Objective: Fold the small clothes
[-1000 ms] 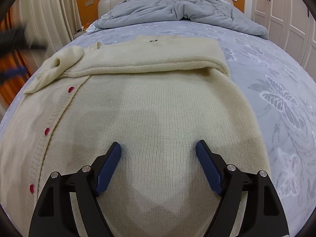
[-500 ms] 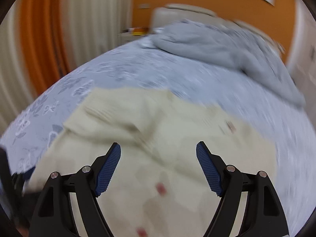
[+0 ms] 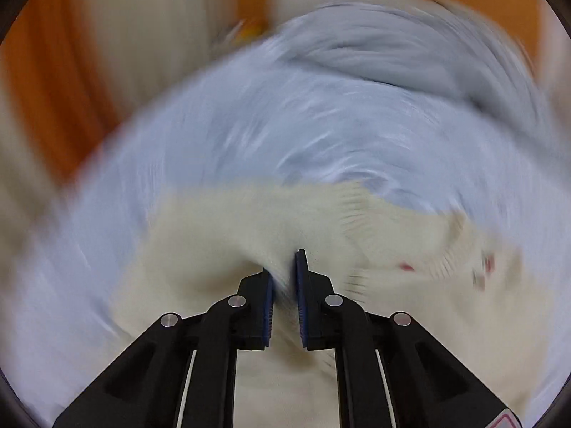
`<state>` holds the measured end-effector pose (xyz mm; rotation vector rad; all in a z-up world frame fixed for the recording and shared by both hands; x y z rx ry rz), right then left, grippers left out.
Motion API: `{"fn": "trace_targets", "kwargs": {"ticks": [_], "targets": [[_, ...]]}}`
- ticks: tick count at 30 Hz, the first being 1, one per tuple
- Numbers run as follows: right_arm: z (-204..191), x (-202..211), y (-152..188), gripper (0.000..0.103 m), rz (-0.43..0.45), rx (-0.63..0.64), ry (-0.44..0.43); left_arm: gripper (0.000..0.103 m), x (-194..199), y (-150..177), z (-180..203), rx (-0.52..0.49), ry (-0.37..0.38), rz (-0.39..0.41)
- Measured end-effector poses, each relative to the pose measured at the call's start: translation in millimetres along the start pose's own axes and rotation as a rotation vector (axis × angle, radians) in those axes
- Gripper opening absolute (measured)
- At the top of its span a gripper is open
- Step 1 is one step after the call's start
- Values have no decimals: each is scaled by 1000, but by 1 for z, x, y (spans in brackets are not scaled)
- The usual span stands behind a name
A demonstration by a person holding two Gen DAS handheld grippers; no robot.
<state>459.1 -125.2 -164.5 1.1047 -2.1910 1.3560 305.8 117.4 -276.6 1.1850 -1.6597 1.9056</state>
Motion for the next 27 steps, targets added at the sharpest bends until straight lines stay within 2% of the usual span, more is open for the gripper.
{"fn": "trace_targets", "kwargs": {"ticks": [2,4,5,7,9,10,12,15,17,19,20,21,22,23,24,25,26,27], "targets": [[61,31,11,10,63,-216,-41,98,-1,0,0,0,1,0],[115,44,38,25,52,-283,88,98,-1,0,0,-2,-2,1],[137,48,54,25,15,-307,156,98,-1,0,0,-2,-3,1],[153,54,72,25,0,-359,114,98,-1,0,0,-5,-6,0],[155,64,76,28,41,-395,54,98,-1,0,1,-6,-8,-2],[154,67,73,45,55,-399,44,98,0,0,1,-9,-11,-4],[150,68,63,72,78,-401,40,98,0,-2,2,-14,-15,-19],[149,59,48,73,67,-402,27,98,10,-13,4,-13,18,-67],[159,51,47,73,43,-432,54,98,25,-39,11,113,131,-86],[169,43,56,73,19,-472,101,98,26,-63,23,174,172,-103],[170,41,58,73,37,-480,107,98,19,-74,33,184,183,-138],[170,40,57,68,58,-473,128,98,9,-83,44,200,200,-183],[168,39,55,35,57,-458,140,98,-7,-91,55,227,218,-250],[159,33,49,8,23,-437,96,90,-21,-96,62,252,211,-300],[152,41,39,10,61,-432,57,51,-32,-100,68,276,214,-330],[146,52,31,9,110,-418,28,26,-46,-105,74,280,217,-381],[134,73,15,9,180,-383,-23,9,-52,-109,77,292,228,-408],[125,92,6,9,234,-350,-58,8,-51,-115,76,319,245,-395]]}}
Point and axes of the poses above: each gripper's, at about its wrist camera, not at the fingertips, and x roughly against the way its jaws point, z to its right, y to its underside, the point moved 8 cm from there along -x, roughly the way its jaws point, and after that the axes turned 15 degrees about -y, right-handed, at the moved point
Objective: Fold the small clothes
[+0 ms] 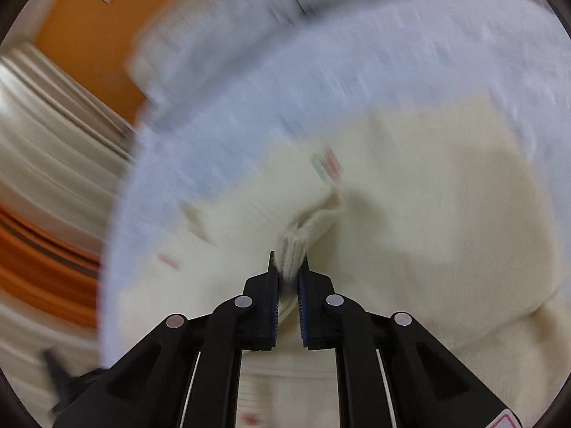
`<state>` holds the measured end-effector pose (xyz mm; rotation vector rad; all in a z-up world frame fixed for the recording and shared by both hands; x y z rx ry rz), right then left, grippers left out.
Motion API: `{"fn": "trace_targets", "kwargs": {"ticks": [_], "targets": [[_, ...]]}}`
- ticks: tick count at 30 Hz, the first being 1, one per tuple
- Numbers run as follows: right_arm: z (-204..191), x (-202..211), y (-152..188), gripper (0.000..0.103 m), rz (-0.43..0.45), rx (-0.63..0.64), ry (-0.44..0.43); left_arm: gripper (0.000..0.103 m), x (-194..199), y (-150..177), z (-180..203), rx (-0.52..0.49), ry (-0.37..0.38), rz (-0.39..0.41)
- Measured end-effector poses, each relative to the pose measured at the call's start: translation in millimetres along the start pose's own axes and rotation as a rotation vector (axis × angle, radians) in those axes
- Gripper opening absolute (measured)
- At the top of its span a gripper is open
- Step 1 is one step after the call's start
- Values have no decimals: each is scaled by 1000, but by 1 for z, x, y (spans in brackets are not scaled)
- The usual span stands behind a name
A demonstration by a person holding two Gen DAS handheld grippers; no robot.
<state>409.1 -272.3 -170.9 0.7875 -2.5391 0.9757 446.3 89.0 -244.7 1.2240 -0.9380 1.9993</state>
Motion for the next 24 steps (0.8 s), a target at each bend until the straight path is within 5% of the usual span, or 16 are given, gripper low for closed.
{"fn": "trace_targets", "kwargs": {"ticks": [2,3,6,7,12,15,20,24], "targets": [[-14,28,-6,8,71,91,-47,9,18,-12,4,-6,38,112],[-7,25,0,8,58,134,-4,9,20,-10,6,-33,40,129],[75,-33,59,8,-201,96,182,9,-8,10,5,-133,-78,131],[75,-26,57,6,-127,101,129,10,-19,19,-1,-134,-71,140],[59,-11,42,8,-76,83,46,11,-12,30,-5,-200,-6,295],[82,-30,58,9,-167,107,109,11,-13,29,-8,-162,56,297],[79,-16,45,12,-89,20,21,11,-13,30,-15,-141,105,308],[80,-24,47,13,-144,96,140,12,-14,33,-12,-160,77,328]]}}
Point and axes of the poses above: each gripper's, at about its wrist camera, not at the fingertips, and x roughly against the way its jaws point, z to its right, y to its underside, the point moved 8 cm from there along -x, roughly the way its jaws point, and after that the axes turned 15 degrees about -y, right-handed, at the moved point
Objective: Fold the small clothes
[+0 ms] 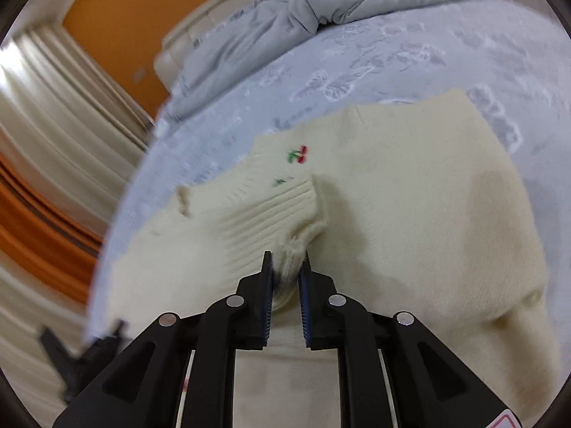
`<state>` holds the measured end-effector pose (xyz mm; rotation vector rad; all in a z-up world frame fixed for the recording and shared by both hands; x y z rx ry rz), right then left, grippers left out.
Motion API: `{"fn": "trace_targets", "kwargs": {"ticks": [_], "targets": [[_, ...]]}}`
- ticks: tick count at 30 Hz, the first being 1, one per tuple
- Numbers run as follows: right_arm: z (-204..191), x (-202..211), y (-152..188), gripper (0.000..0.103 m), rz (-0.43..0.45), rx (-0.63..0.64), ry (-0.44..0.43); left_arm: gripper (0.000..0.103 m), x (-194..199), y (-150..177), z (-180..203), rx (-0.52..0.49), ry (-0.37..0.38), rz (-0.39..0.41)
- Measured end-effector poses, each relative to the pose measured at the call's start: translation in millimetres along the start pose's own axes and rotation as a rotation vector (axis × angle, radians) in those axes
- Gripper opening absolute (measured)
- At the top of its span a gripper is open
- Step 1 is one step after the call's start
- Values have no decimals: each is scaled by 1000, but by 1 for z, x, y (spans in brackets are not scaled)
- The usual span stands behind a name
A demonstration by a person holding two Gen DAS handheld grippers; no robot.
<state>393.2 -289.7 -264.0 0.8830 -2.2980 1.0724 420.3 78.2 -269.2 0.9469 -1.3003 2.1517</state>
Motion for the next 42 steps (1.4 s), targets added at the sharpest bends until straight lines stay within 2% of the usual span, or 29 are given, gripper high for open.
{"fn": "trace_targets", "kwargs": {"ticks": [2,3,4,5,6,9,11,14,15,16,17,18,20,21,22,23,25,27,28,29,31,32,33,34,35,37,38,39,42], "targets": [[-2,13,-2,17,33,-3,52,12,0,1,0,3,4,1],[-6,28,-8,28,99,-1,117,12,0,1,0,3,4,2],[-12,39,-13,28,153,3,133,12,0,1,-1,0,1,5],[-28,49,-20,28,213,11,74,12,1,2,0,-1,-2,9],[-51,47,-25,28,218,28,-12,12,1,2,0,-3,-5,14],[-115,-1,-21,28,48,142,-159,12,1,2,0,-7,-9,17],[-160,-57,-6,26,-116,218,-235,12,1,2,-1,-5,-7,16],[-184,-118,12,22,-268,300,-203,12,1,2,0,-4,-6,16],[-180,-134,11,15,-292,327,-159,12,1,2,0,-3,-3,16],[-167,-141,0,3,-274,323,-117,12,1,2,-1,5,9,13],[-154,-138,-10,0,-253,290,-105,12,0,2,-2,11,17,11],[-134,-131,-24,0,-215,230,-89,12,0,2,-2,12,20,10],[-72,-99,-52,0,-105,95,50,12,-1,2,-1,6,16,15],[-48,-83,-57,13,-82,52,107,12,-1,2,-1,4,14,18],[-34,-67,-62,12,-60,21,93,12,-1,3,-1,4,14,21],[-27,-45,-63,12,-21,4,38,12,-1,3,-1,3,12,23],[-35,-12,-49,12,-4,48,-32,12,-1,3,0,4,14,24],[-49,-4,-18,12,-65,125,-65,12,-1,3,0,2,11,23],[-46,-2,-9,9,-95,155,-33,12,-1,3,-1,1,10,21],[-29,-4,6,2,-133,182,67,12,-1,3,0,1,8,19],[-6,23,19,0,-78,85,12,12,-1,2,1,-6,-1,13],[12,51,25,0,-54,13,101,12,-1,1,2,-9,-7,8],[20,77,32,5,-39,-10,148,12,0,0,2,-13,-16,0],[22,97,38,18,-31,-18,143,14,3,-1,3,-24,-26,-19],[29,128,51,21,-20,-35,144,20,10,1,3,-53,-31,-41],[42,178,80,59,-17,-50,155,40,35,9,-5,-91,-49,-65],[52,213,104,66,-19,-50,184,63,51,15,-15,-106,-71,-75],[60,226,117,68,-27,-50,203,86,71,23,-28,-117,-106,-84],[81,277,184,68,-104,-94,246,91,131,57,-74,-117,-117,-130]]}}
Point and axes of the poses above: each gripper's, at about its wrist camera, not at the fingertips, and x roughly against the way its jaws point, z to its right, y to its underside, the point moved 8 cm from there along -x, roughly the way its jaws point, and after that the axes turned 15 degrees about -y, right-handed, at the moved point
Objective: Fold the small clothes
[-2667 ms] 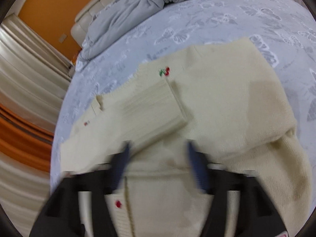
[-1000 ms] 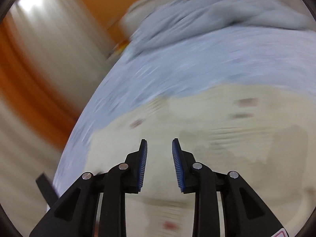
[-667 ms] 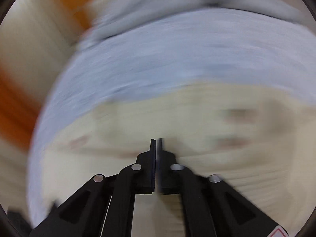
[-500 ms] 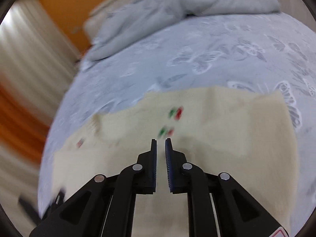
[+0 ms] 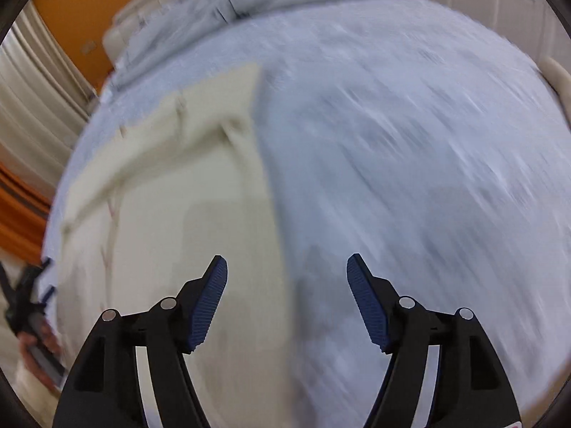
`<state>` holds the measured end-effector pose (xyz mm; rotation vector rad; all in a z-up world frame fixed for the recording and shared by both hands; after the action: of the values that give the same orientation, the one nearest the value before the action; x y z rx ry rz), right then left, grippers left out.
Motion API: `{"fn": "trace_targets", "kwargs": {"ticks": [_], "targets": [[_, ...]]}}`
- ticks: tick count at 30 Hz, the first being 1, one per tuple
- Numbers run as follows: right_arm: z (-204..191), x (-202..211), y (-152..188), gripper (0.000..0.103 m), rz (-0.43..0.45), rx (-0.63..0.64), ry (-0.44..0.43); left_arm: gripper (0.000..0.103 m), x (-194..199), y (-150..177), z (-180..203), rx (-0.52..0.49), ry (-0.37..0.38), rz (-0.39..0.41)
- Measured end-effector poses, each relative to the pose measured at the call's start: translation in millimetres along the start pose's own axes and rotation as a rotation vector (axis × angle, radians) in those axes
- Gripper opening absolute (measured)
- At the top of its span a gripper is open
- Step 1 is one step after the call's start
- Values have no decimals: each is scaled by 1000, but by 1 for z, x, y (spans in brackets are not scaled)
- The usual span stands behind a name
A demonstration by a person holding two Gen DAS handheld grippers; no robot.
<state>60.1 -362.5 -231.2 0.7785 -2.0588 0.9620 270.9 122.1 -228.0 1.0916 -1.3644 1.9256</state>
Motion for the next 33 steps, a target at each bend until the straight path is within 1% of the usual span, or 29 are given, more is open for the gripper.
{"fn": "trace_targets", "kwargs": {"ticks": [1,3,4,5,6,7,8,10,11,12,14,16,18,19,20,21,22,23,24,25,27,29,31,33], "targets": [[6,6,18,68,-16,-31,-7,91,9,15,-12,2,-6,-38],[14,13,52,69,-61,-116,-63,93,24,49,-41,28,-12,-124],[15,12,59,69,-66,-144,-85,93,28,65,-53,47,-24,-160],[10,10,67,70,-73,-169,-131,94,33,84,-68,76,-43,-201],[3,4,72,72,-84,-170,-152,94,35,98,-77,97,-50,-223],[0,-2,77,72,-96,-151,-144,94,38,105,-81,107,-50,-226],[-9,-13,84,72,-108,-116,-128,94,44,111,-82,102,-54,-211],[-17,-26,90,74,-121,-84,-114,96,48,116,-74,66,-76,-201],[-21,-28,89,76,-106,-67,-102,96,46,118,-70,54,-77,-206],[-23,-24,92,81,-95,-56,-108,98,45,120,-66,46,-71,-217],[-30,-31,87,81,-84,-63,-129,98,41,122,-55,35,-57,-231],[-36,-36,84,81,-74,-100,-164,98,36,121,-50,27,-91,-237],[-40,-38,81,81,-61,-123,-172,98,33,115,-46,30,-97,-231],[-42,-38,78,75,-51,-140,-187,97,34,113,-43,38,-78,-236],[-48,-43,70,69,-46,-151,-198,88,35,111,-41,49,-55,-236],[-51,-46,69,47,-51,-165,-211,67,37,108,-40,59,-43,-236],[-52,-47,70,20,-63,-170,-209,55,38,108,-38,57,-23,-256],[-54,-50,68,9,-74,-173,-194,31,36,109,-34,44,-17,-284],[-55,-48,66,9,-65,-175,-197,12,35,110,-33,37,-26,-300],[-58,-41,63,8,-42,-176,-207,11,35,111,-34,37,-31,-312],[-64,-26,58,8,4,-164,-229,9,42,107,-34,61,-16,-309],[-71,-8,54,7,50,-156,-254,9,57,101,-35,82,23,-296],[-77,19,50,6,93,-137,-295,8,75,96,-34,68,51,-285],[-85,34,45,6,109,-106,-310,8,94,93,-30,42,72,-270]]}}
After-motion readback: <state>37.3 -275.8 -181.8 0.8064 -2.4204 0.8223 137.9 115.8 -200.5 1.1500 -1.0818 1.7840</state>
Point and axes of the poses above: each gripper's, at about its wrist camera, not at the fingertips, and x roughly against the way its jaws point, z to its right, y to its underside, the point moved 8 cm from there along -x, roughly the way its jaws point, and after that the axes turned 15 degrees about -y, right-handed, at the moved point
